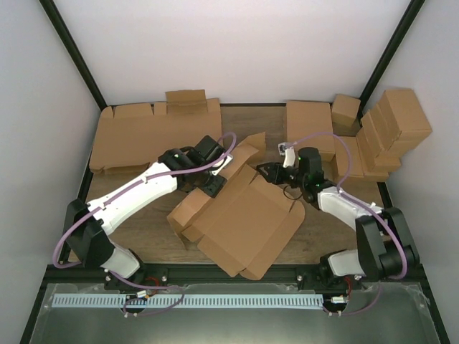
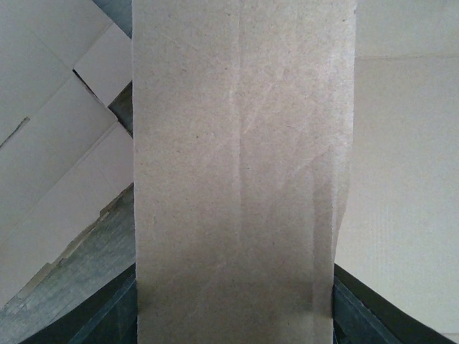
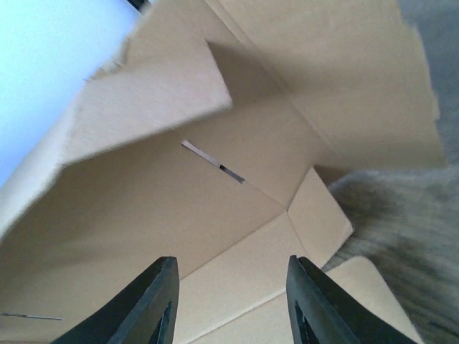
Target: Fold the paper box
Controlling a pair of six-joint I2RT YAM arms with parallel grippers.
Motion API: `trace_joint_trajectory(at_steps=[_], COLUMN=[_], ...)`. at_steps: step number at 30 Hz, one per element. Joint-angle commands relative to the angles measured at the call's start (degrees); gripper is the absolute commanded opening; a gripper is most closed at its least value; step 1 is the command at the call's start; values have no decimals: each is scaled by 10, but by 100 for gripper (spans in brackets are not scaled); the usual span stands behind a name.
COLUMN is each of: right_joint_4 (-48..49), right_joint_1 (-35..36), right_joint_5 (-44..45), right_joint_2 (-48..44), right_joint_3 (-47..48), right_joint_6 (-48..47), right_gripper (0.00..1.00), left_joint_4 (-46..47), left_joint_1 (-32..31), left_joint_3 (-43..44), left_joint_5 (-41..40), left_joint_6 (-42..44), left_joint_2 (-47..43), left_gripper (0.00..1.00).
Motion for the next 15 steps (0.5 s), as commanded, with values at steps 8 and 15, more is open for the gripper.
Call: trace_joint_trajectory(at_steps=[8, 15], right_joint_4=[-7, 24], right_joint_1=[2, 3], right_joint_5=[-9, -4], right_joint_2=[129, 208], right_joint_3=[48, 94], right_joint_6=[12, 12], right_gripper=[46, 51], left_joint_4=[8, 12], left_joint_1=[-5, -6], left_joint_3=[-11, -15], left_joint_5=[-2, -2], left_joint_6=[-7, -13], left_joint_2=[-24, -28], left_gripper=[60, 60])
